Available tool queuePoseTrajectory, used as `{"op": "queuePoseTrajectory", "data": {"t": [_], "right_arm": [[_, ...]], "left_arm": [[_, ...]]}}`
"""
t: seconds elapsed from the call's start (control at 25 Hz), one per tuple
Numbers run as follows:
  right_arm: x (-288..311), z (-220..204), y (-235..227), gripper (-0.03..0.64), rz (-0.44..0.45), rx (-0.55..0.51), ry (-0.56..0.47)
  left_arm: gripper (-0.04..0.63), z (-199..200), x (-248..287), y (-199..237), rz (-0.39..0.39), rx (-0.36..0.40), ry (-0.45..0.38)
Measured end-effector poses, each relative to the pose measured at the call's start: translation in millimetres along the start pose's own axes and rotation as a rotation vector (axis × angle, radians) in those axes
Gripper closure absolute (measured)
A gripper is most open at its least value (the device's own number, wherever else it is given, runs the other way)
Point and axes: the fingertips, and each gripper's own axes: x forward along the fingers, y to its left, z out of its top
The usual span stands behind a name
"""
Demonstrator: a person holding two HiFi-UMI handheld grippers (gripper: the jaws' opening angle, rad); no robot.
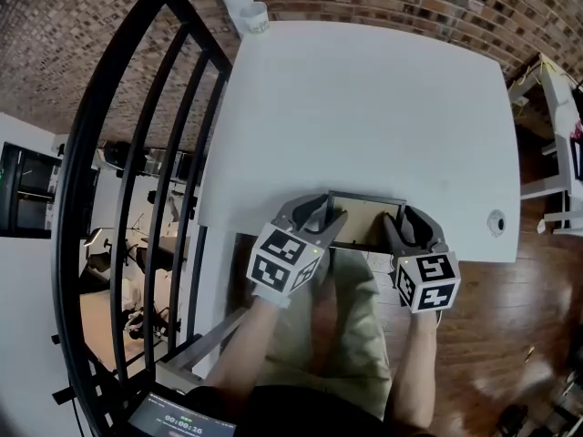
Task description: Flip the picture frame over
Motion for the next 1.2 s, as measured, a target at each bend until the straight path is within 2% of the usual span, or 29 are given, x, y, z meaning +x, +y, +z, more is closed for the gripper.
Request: {"op": "queuePoseTrajectory", "data": {"t": [0.44, 1.2], "right_arm": [[16, -5, -6, 0.466, 0.019, 0.102, 0.097], [23, -8, -8, 0.465, -0.050, 0.088, 0.226]], "left_arm": [[0.382, -7, 12, 6, 0.019, 0.029, 0.071], [0.359, -15, 23, 17, 0.108, 0.053, 0.233]]}}
